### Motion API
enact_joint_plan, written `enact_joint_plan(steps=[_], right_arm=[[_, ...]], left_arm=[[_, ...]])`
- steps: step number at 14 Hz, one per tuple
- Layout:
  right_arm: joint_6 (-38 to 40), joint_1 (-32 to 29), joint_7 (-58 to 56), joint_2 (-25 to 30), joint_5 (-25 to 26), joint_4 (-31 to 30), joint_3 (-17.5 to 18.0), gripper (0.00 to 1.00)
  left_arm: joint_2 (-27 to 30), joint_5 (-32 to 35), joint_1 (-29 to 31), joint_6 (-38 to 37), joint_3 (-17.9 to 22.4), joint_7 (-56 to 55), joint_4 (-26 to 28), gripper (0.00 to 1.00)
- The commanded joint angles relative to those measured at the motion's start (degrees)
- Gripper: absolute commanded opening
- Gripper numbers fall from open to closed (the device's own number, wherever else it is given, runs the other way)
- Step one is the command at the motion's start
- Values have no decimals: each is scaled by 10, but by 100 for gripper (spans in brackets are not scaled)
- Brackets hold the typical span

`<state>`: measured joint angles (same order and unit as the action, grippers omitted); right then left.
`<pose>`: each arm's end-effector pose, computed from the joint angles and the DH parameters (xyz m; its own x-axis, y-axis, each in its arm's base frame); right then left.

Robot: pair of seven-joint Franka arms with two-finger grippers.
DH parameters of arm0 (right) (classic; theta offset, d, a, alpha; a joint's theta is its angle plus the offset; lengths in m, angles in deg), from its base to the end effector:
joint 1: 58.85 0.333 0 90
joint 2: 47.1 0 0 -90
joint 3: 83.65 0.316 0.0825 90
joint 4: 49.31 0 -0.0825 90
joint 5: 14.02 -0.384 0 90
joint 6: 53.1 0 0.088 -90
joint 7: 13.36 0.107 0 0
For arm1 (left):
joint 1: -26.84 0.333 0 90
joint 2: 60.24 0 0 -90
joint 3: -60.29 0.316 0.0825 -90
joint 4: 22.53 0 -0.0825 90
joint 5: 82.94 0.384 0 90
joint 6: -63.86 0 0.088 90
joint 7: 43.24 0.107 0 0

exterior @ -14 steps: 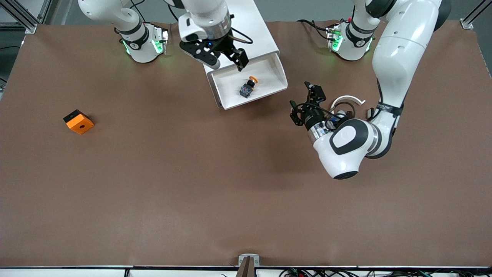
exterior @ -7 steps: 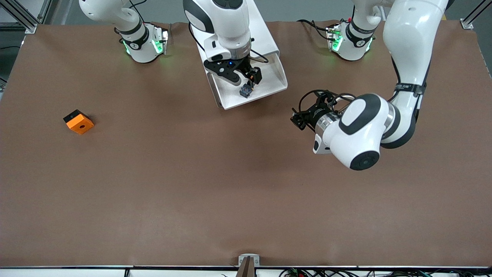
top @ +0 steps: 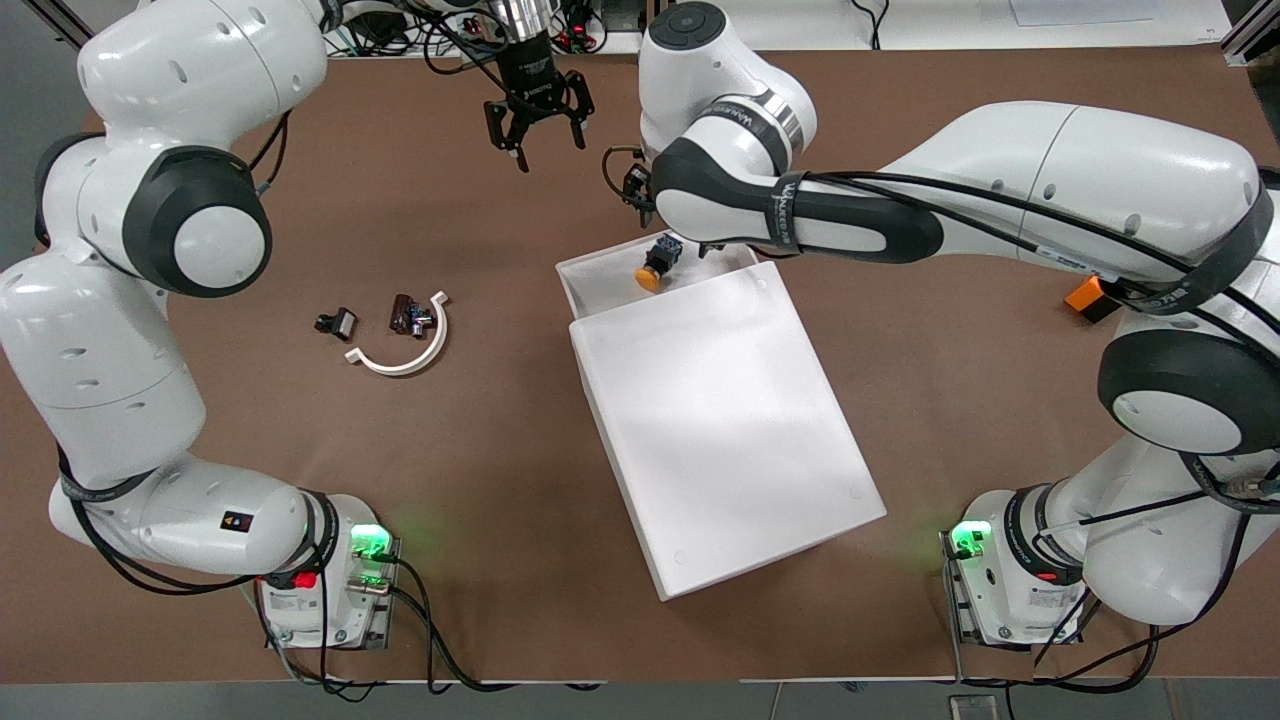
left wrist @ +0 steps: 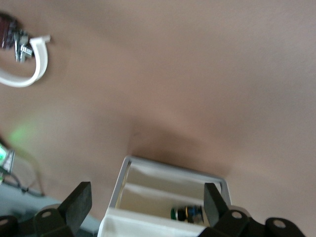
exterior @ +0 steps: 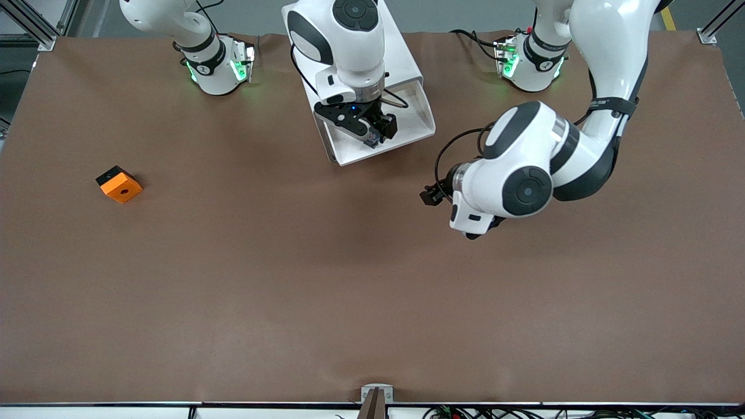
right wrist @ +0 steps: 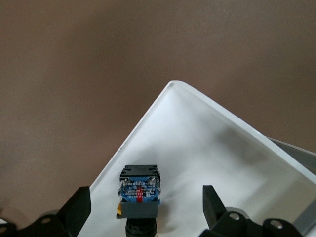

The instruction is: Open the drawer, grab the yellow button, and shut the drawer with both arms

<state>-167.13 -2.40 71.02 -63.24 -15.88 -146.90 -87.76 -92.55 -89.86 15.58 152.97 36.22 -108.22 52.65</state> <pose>0.3867 0.5104 0.4285 0.8422 -0.5391 -0.0092 -0.5392 -0.8422 -0.0069 0.5774 -0.3532 0.4188 0.7590 0.5033 -0.4130 0.5093 -0.8542 -0.1049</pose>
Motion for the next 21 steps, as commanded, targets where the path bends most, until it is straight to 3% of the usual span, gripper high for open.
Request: enact_joint_plan(steps=[1,7,9,10,12,13,19,21], right_arm=[[-14,16,25,-17,18,4,-6,100],[-26,25,38,-29,18,4,-5,100],[-22,25,35,-29,18,4,-5,79],[-21,25,31,-29,18,4,-5,63],[-19,25,29,-28,17,5,-5,7],[-19,25,35,-28,17,5,-5,0],[-10,22,27,-22,12,23,-6,0],[64,10,4,-21,8,70,-9,0]], left_arm=[[8,70,7,42,-45,2,22,100],[14,90,13,62,-55,-1,30,100],[17,84,27,48,-55,2,30,100],[22,82,30,44,-56,10,30,100],[26,83,35,44,-56,19,37,100],[30,83,40,44,-56,33,43,100],[32,83,41,45,-56,48,51,100],[32,83,41,46,-56,49,51,100]])
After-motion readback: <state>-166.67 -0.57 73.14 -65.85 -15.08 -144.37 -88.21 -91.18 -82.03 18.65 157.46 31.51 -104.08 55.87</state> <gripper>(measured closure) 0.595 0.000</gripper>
